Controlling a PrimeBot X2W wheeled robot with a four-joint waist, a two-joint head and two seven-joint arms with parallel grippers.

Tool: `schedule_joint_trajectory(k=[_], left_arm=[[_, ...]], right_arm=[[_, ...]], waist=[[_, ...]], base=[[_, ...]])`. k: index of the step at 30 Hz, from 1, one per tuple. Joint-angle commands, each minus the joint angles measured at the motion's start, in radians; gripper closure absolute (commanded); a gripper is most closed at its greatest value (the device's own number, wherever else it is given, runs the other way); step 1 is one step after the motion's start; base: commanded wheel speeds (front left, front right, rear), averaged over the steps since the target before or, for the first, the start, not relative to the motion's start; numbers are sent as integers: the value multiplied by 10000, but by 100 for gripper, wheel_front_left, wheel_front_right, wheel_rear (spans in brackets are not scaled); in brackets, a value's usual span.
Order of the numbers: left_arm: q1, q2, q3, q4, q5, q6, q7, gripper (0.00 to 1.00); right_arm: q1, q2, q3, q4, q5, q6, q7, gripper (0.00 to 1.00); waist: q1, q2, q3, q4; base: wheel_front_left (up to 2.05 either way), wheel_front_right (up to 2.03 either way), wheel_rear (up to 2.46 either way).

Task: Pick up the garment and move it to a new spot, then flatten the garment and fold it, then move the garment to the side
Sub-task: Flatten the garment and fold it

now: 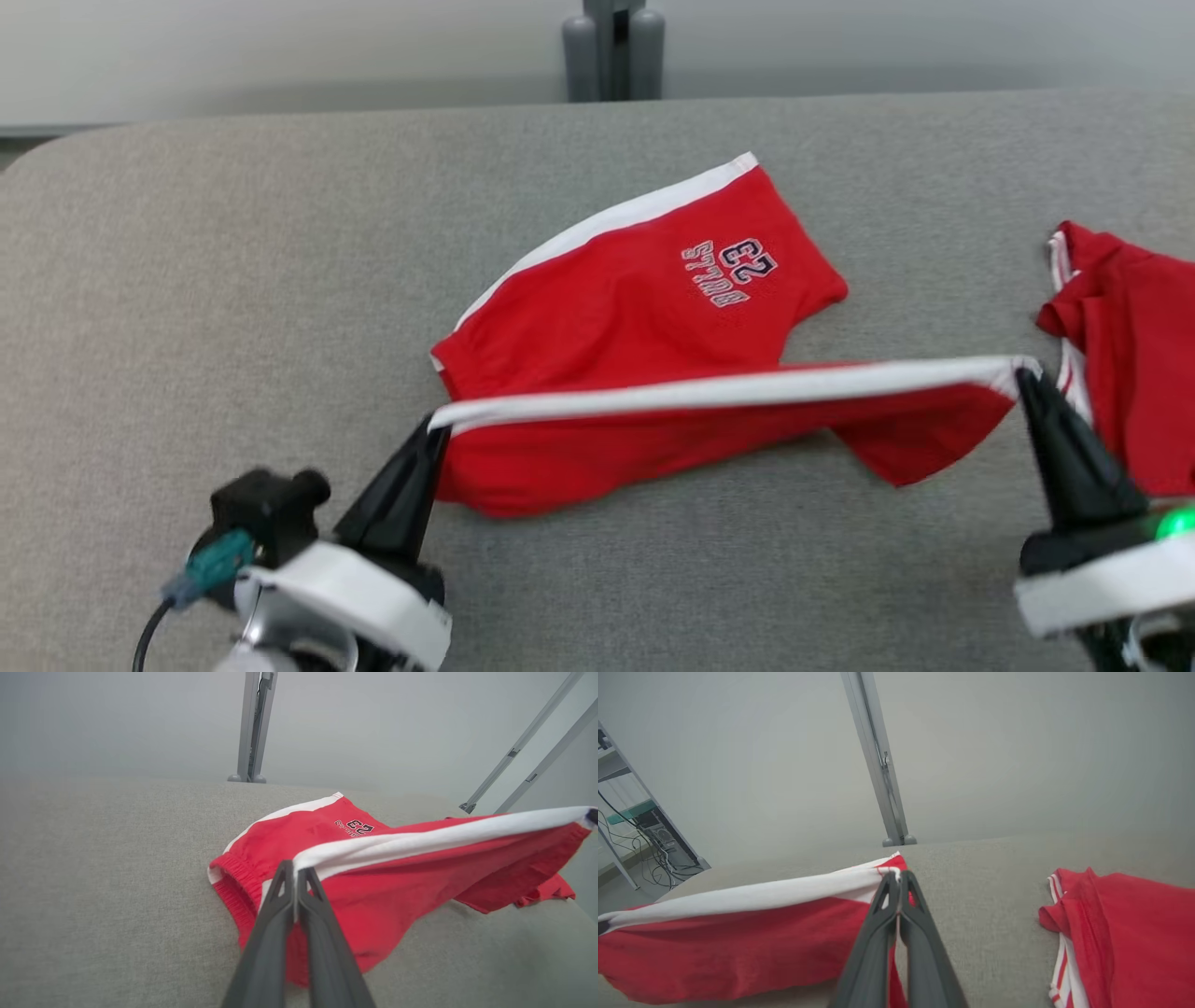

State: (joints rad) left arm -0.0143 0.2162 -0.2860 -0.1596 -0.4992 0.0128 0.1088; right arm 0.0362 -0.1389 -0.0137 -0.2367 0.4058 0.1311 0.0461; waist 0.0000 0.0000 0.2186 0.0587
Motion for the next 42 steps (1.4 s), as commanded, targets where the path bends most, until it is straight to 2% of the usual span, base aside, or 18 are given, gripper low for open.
schedule_joint_trajectory(k=[1,7,8,10,12,19,25,31,32,33,34,35,42], left_arm=[[-496,-4,42,178,98,-4,-112,100],[-2338,-375,-107,1250,133,-399,-410,100],[-2620,-481,-129,1441,115,-467,-468,100],[-3167,-629,-200,1897,31,-620,-572,100],[-3427,-707,-244,2084,24,-668,-632,100],[-4795,-1235,-472,3393,-239,-923,-1244,100],[-5493,-1434,-904,4443,-405,-1095,-1438,100],[-5852,-1498,-1301,5199,-540,-1210,-1689,100],[-5906,-1501,-1371,5286,-521,-1232,-1697,85],[-5947,-1497,-1397,5369,-539,-1228,-1717,62],[-5976,-1491,-1401,5427,-542,-1241,-1771,19],[-5994,-1488,-1398,5455,-506,-1244,-1864,0],[-5703,-1259,-1007,5169,-306,-829,-2834,0]], right_arm=[[-575,-153,-67,227,129,-4,-140,100],[-3491,-1103,338,1959,122,-4,-123,100],[-3950,-1109,479,2311,299,-4,-85,100],[-4888,-1591,811,3040,161,-4,-111,100],[-5281,-1692,962,3450,275,-4,-83,100],[-7851,-2741,2609,5945,399,-3,-372,100],[-9467,-3163,3856,7882,755,-4,-487,100],[-10317,-3269,4821,9181,1225,-4,-805,100],[-10420,-3267,4865,9413,1288,-4,-851,100],[-10521,-3212,4879,9631,1369,-4,-895,100],[-10581,-3129,4988,9795,1417,-4,-914,57],[-10644,-3078,5097,9895,1474,-4,-997,0],[-10634,-2773,5211,10427,1646,-1,-2029,0]], waist=[[0,0,378,343],[0,0,1524,925],[0,0,1709,1018],[0,0,2035,1243],[0,0,2180,1358],[0,0,2881,1966],[0,0,3176,2265],[0,0,3231,2336],[0,0,3236,2326],[0,0,3240,2303],[0,0,3239,2283],[0,0,3235,2265],[0,0,2846,1915]], base=[[0,0,0],[0,0,0],[0,0,0],[0,0,0],[0,0,0],[0,0,0],[0,0,0],[0,0,0],[0,0,0],[0,0,0],[0,0,0],[0,0,0],[0,0,0]])
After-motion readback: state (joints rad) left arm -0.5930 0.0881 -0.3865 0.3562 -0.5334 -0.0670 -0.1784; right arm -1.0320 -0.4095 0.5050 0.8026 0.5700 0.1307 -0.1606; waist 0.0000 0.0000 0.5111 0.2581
